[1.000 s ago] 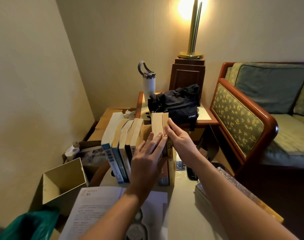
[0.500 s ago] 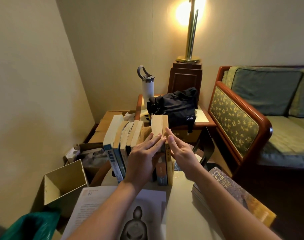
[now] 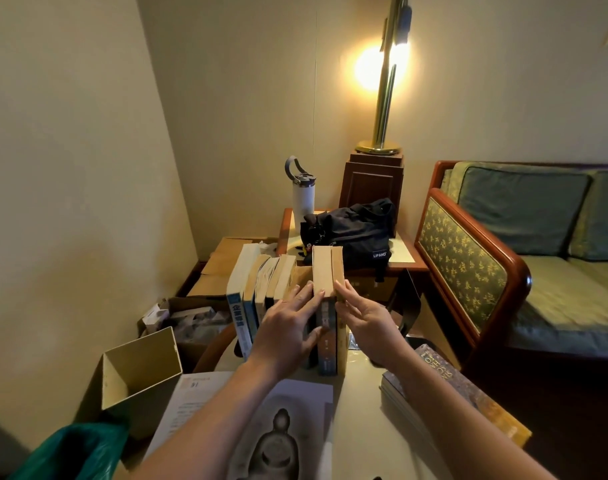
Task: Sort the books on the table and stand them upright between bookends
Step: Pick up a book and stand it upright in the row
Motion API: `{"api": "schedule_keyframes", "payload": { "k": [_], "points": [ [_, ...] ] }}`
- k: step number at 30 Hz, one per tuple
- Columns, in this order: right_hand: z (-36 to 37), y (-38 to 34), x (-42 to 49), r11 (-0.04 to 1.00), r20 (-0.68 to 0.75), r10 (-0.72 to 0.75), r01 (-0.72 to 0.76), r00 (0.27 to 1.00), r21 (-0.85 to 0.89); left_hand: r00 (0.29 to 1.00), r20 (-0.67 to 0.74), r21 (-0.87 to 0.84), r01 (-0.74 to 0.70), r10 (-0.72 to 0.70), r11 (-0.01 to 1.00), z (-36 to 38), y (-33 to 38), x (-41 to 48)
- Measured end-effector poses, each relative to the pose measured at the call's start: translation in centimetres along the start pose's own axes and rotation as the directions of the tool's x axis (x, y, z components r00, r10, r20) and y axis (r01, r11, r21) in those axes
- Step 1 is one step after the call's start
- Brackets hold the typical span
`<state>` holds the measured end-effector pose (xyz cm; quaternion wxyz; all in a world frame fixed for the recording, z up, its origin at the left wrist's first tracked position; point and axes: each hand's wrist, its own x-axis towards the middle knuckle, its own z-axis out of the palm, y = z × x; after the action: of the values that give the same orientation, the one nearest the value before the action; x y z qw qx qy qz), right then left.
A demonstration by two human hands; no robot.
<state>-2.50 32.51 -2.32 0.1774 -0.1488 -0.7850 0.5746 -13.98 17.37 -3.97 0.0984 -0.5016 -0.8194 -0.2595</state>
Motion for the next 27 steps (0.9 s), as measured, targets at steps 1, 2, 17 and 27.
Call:
{"api": "schedule_keyframes", "payload": {
  "k": [1,2,17,27],
  "points": [
    [0.0,-0.4,-0.2,0.998,-0.001,-0.001,0.001,1.0,-0.064,1.0,0.001,-0.02,0.017,-0.017,1.0,-0.4,-0.1,-0.6],
    [-0.1,-0.8,-0.4,0.988,-0.002,-0.006,0.005,1.0,-0.152,1.0,-0.004,-0.041,0.025,-0.026,0.999,-0.8,-0.3,-1.2],
    [2.1,-1.6,-4.1,0.854,-0.078,-0.017,-0.026,0.997,-0.519,0.817,0.256,0.03,0.528,-0.518,0.848,-2.4,-8.0,-17.3],
    [10.5,7.0,-12.4,0.821,0.136,0.178,-0.071,0.975,-0.566,0.486,0.424,0.147,0.795,-0.764,0.588,-0.7,-10.0,-23.8]
  ]
}}
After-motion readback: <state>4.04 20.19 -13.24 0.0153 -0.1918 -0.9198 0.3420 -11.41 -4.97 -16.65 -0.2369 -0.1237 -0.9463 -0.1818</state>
